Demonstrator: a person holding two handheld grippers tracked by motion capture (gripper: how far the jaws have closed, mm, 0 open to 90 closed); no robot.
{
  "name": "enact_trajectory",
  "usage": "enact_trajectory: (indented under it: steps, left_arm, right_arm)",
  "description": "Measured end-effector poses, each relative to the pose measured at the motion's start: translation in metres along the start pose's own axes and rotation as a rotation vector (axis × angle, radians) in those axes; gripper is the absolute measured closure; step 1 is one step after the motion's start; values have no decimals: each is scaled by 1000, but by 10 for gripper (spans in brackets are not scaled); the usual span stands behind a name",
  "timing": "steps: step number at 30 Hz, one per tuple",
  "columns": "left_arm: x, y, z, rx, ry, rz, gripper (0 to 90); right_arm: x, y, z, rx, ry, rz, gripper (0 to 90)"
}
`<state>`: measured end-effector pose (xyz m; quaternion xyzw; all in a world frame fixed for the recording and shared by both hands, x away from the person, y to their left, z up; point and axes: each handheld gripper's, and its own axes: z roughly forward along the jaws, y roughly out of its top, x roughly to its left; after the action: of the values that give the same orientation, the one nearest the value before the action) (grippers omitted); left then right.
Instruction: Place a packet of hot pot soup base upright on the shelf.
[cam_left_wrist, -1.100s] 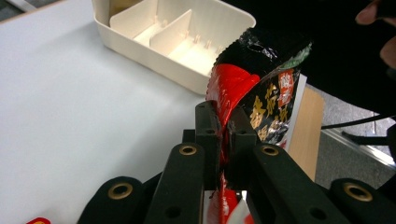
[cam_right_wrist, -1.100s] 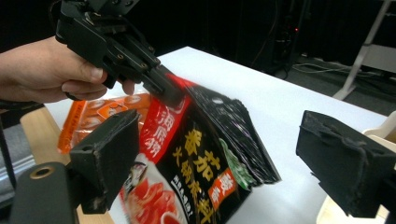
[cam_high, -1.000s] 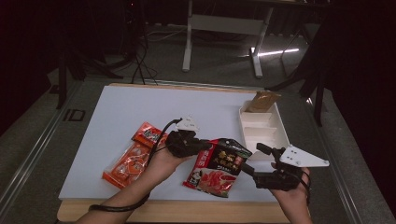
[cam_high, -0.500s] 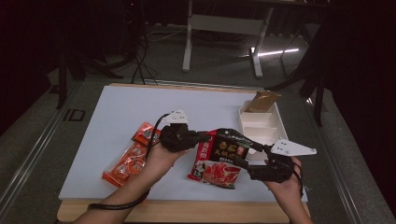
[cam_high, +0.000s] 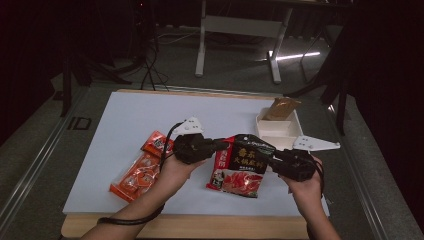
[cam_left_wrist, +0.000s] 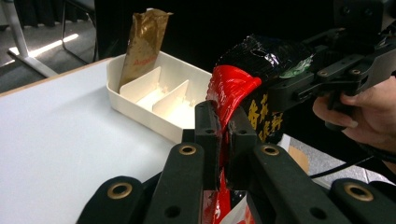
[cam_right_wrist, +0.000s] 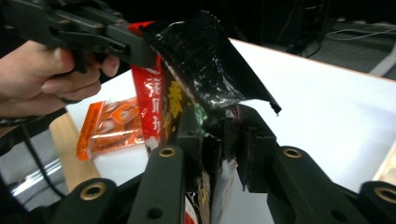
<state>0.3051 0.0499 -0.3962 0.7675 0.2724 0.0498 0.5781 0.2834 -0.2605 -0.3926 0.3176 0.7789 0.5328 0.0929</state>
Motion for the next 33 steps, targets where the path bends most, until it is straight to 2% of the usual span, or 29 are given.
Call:
enact_trajectory:
  steps: [5,9,12,14,15,18,22,25,26,29,31,33]
  left_arm:
    - [2,-1,-3,-2,-16,-12,856]
    - [5,-2,-5,2,-48,-24,822]
    - [8,-3,-6,-3,-87,-40,719]
    - [9,-5,-7,-3,-80,-32,611]
    - [10,-7,-7,-2,-88,-43,562]
    - [13,-11,-10,-17,-99,-71,429]
    - [15,-16,-13,-21,-99,-82,273]
    - [16,-21,-15,-32,-128,-80,143]
    - [16,-22,-16,-38,-121,-72,131]
    - [17,-26,-18,-59,-139,-78,14]
    - [19,-32,-24,-72,-143,-94,14]
    - [18,-36,-27,-62,-112,-76,14]
  right_arm:
    - [1,4,-1,-4,13,-7,769]
    - [3,8,-4,-6,18,-22,777]
    - [5,11,-8,-17,16,-42,782]
    - [6,15,-12,-28,15,-55,784]
    - [7,17,-13,-27,6,-67,783]
    - [6,22,-17,-46,4,-66,783]
    - [5,30,-22,-74,7,-70,783]
    - [5,35,-25,-84,-2,-80,783]
    - [5,37,-26,-86,-5,-83,783]
    - [3,40,-27,-91,-11,-80,783]
    - [-2,44,-30,-100,-19,-72,782]
    - [-4,47,-31,-106,-27,-73,782]
